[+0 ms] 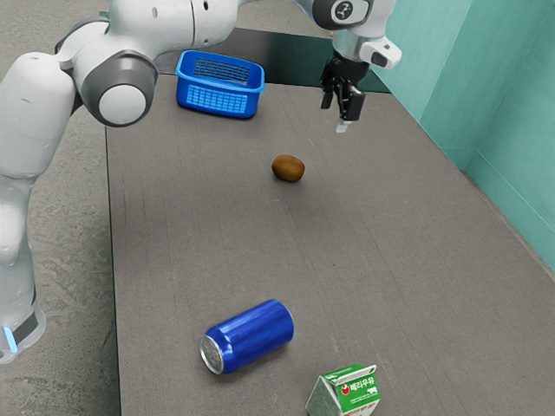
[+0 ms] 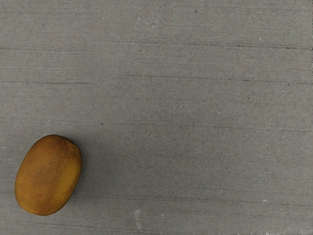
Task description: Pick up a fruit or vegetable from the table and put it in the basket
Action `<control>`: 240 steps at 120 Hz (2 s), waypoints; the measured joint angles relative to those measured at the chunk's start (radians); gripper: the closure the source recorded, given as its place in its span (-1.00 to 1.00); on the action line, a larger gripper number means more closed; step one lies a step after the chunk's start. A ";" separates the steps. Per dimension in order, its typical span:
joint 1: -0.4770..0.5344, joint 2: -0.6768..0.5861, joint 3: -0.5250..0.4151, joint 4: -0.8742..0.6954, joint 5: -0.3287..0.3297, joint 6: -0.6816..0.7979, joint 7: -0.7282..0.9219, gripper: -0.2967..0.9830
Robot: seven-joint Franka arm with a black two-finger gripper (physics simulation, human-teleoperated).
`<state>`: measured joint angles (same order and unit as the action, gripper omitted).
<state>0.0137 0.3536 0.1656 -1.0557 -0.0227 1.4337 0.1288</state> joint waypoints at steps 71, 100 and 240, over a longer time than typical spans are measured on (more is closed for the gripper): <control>0.083 0.072 0.016 -0.001 -0.018 0.069 0.169 -0.53; 0.166 0.166 0.015 -0.002 -0.012 0.121 0.332 -0.54; 0.166 0.161 0.015 -0.310 -0.019 0.278 0.630 -0.52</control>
<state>0.1797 0.5146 0.1810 -1.3657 -0.0413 1.7118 0.7586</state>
